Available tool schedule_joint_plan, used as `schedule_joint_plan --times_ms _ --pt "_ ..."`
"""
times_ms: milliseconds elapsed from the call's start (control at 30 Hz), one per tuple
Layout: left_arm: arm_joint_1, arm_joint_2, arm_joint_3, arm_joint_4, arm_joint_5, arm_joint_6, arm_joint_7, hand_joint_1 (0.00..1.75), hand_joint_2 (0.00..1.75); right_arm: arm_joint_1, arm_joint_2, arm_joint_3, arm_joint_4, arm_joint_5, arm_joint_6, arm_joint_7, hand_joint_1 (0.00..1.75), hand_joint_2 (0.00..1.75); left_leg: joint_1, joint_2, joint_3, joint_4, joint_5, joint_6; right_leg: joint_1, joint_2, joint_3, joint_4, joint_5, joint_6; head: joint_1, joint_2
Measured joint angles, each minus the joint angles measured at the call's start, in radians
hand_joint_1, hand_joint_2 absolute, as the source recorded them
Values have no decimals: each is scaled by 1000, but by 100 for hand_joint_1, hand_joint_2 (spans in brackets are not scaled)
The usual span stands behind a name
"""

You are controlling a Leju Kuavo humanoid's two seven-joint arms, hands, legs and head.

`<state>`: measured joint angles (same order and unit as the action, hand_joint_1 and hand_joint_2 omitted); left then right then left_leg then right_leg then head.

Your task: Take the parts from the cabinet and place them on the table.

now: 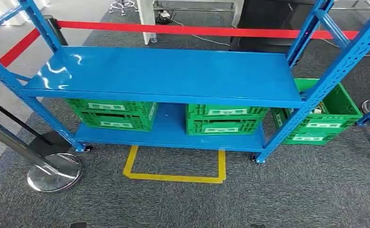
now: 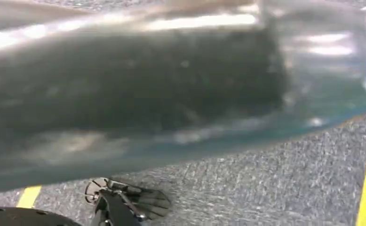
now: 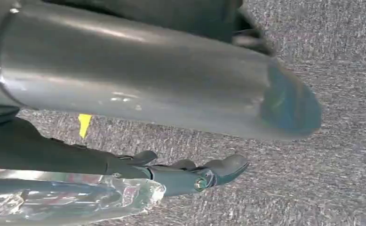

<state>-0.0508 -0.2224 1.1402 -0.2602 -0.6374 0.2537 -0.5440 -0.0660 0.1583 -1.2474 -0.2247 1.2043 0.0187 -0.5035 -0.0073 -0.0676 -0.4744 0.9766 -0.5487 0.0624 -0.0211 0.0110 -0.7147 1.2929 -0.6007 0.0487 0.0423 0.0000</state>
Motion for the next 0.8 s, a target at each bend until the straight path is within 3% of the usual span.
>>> schedule_joint_plan --times_ms 33,67,133,167,200,233,300,333,367,400,433,467,533,567,600,633,667,700,733,800 --pt "2 0 0 0 0 0 0 0 0 4 0 0 0 0 0 0 0 0 0 0 11 0 -7 -5 -1 -1 -33 34 1 3 0 0" --pt "4 0 0 0 0 0 0 0 0 8 0 0 0 0 -1 0 0 0 3 0 25 0 -16 -11 -2 -2 -38 15 19 11 0 0" --pt "8 -1 0 0 0 0 0 0 0 10 -1 -1 0 0 -2 0 0 0 9 -2 60 1 -43 -20 -4 -3 6 -117 75 18 1 0" --pt "9 -1 0 0 0 0 0 0 0 12 -1 -1 0 0 -2 0 0 0 11 -2 79 1 -60 -27 -7 -1 33 -201 129 19 0 0" --pt "10 0 0 0 -1 0 0 0 0 15 -1 -2 0 0 -2 0 0 0 9 -2 93 3 -76 -34 -5 -2 37 -225 187 19 6 0" --pt "10 0 0 0 -1 1 0 0 0 12 -1 -3 1 1 -2 0 0 0 9 -3 96 -2 -85 -42 0 -1 43 -231 147 2 6 0" --pt "4 0 0 0 -2 2 0 0 0 12 -1 -3 0 0 -2 -1 0 0 11 -2 117 -13 -85 -54 4 -2 62 -227 139 -22 4 0" --pt "-1 0 0 0 -2 2 0 0 0 12 -1 -3 0 0 -2 -1 0 0 11 -2 96 25 -58 -59 3 -3 74 -232 130 -32 3 0" --pt "-6 2 0 0 -2 3 0 0 0 11 0 -3 0 0 -3 -2 0 0 8 6 43 125 -10 -63 -5 -6 94 -244 122 -37 3 0" --pt "-7 1 0 0 -2 3 -1 0 0 11 -1 -3 0 0 -3 -2 0 0 7 32 -19 226 36 -71 -6 -13 118 -256 109 -43 -1 0" --pt "-8 1 0 0 -2 3 -1 0 0 13 -1 -4 0 0 -3 -2 0 0 9 47 -76 292 39 -77 -6 -16 142 -265 100 -47 -6 0" --pt "-6 1 0 0 -2 4 -1 0 0 15 -1 -4 0 0 -3 -2 0 0 12 55 -122 326 -1 -82 -7 -21 169 -275 95 -48 -4 0" --pt "-2 1 0 0 -2 9 0 0 0 16 -1 -5 0 0 -2 -2 0 0 16 59 -184 329 -133 -86 -8 -20 217 -291 72 -48 -6 0" --pt "-1 1 0 0 -2 10 1 0 0 16 -1 -5 0 0 -2 -2 0 0 18 59 -204 318 -184 -86 -10 -16 240 -298 58 -47 -5 0" --pt "-1 1 0 0 -2 10 1 0 0 16 -1 -5 0 0 -2 -2 0 0 19 59 -216 288 -197 -87 -10 -7 262 -301 43 -40 -4 0" --pt "0 2 1 0 -2 10 1 0 0 16 -1 -5 0 0 -2 -2 0 0 20 59 -217 229 -159 -88 -13 -3 285 -302 26 -35 -5 0" --pt "2 2 1 0 -2 10 1 0 0 15 -1 -5 0 0 -2 -2 0 0 21 56 -214 161 -63 -88 -14 2 303 -302 9 -34 -6 0" --pt "7 1 2 0 -2 10 2 0 0 17 -1 -5 0 0 -2 -1 0 0 26 39 -217 90 95 -86 -13 7 300 -304 -7 -31 -9 0" --pt "11 1 2 0 -2 10 3 0 0 14 -1 -6 0 0 -2 1 0 0 25 29 -227 64 172 -84 -9 20 323 -291 -22 -23 -15 0" --pt "11 -1 3 0 -2 11 6 0 0 13 -1 -7 0 -1 -3 1 0 0 19 35 -221 85 161 -77 -12 31 321 -303 -44 -7 -14 0"
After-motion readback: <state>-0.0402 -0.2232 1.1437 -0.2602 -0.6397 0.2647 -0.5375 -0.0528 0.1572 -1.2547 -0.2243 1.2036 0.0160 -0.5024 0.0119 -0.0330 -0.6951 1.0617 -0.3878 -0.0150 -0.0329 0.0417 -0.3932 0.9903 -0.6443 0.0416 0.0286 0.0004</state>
